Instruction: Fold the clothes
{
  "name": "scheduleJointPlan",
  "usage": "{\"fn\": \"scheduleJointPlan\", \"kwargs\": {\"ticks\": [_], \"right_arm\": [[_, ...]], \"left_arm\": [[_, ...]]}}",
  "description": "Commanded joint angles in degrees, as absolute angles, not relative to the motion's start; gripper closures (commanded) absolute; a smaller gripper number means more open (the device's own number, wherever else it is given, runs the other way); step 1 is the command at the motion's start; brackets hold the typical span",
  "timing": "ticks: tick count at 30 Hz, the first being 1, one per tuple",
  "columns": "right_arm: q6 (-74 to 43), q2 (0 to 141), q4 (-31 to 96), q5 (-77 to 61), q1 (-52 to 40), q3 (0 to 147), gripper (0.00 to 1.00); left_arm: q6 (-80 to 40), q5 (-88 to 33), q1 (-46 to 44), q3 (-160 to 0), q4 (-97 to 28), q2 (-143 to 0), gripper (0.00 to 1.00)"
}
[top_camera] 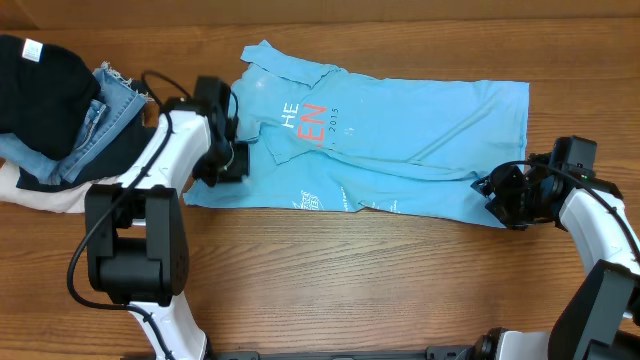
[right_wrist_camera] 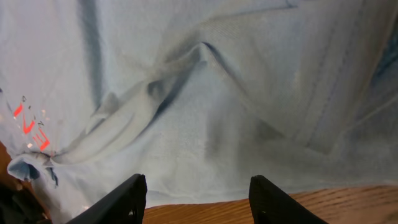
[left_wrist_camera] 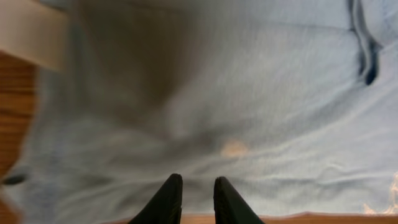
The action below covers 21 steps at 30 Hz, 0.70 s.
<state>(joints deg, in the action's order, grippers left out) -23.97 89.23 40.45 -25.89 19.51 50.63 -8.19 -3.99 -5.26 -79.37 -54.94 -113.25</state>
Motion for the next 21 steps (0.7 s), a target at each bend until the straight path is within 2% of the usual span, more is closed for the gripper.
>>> {"fn": "scheduleJointPlan", "kwargs": {"ticks": [1, 4, 5, 6, 9, 10, 11, 14, 18, 21], "right_arm": [[-24.7, 89.4, 40.0, -24.4, 19.8, 51.5, 0.69], [-26.3, 89.6, 38.6, -23.0, 19.8, 51.4, 0.70], [-26.9, 89.8, 37.9, -22.9, 19.8, 51.2, 0.58], [-27.6, 90.0, 37.0, -22.5, 19.8, 50.8, 0.54], [-33.8, 91.5, 32.6, -15.0, 19.8, 48.8, 0.53], [-34.8, 92.1, 31.6, -14.6, 19.9, 48.4, 0.50], [-34.8, 93.0, 30.6, -14.4, 20.0, 48.3, 0.43], [-37.6, 95.4, 30.2, -12.8, 20.0, 48.3, 0.43], [-38.0, 95.8, 28.3, -12.7, 20.0, 48.3, 0.62], [-37.1, 95.8, 23.5, -16.0, 20.0, 48.7, 0.91]], "left_arm": [[-8.8, -7.1, -5.1, -74.2, -51.1, -113.1, 0.73], [-8.8, -6.7, -5.0, -70.1, -49.1, -113.1, 0.65], [-8.8, -6.7, -4.9, -68.3, -47.8, -113.1, 0.64], [-8.8, -6.7, -4.8, -67.2, -46.9, -113.1, 0.64], [-9.0, -6.7, -4.8, -64.8, -44.8, -113.1, 0.62], [-9.0, -6.7, -4.8, -64.4, -44.5, -113.1, 0.62], [-9.0, -6.7, -4.8, -64.2, -44.5, -113.1, 0.62], [-9.0, -6.7, -4.8, -64.2, -44.2, -113.1, 0.62], [-9.0, -6.7, -4.8, -64.2, -44.0, -113.1, 0.62], [-9.0, -6.7, -4.8, -64.2, -43.5, -113.1, 0.61]]}}
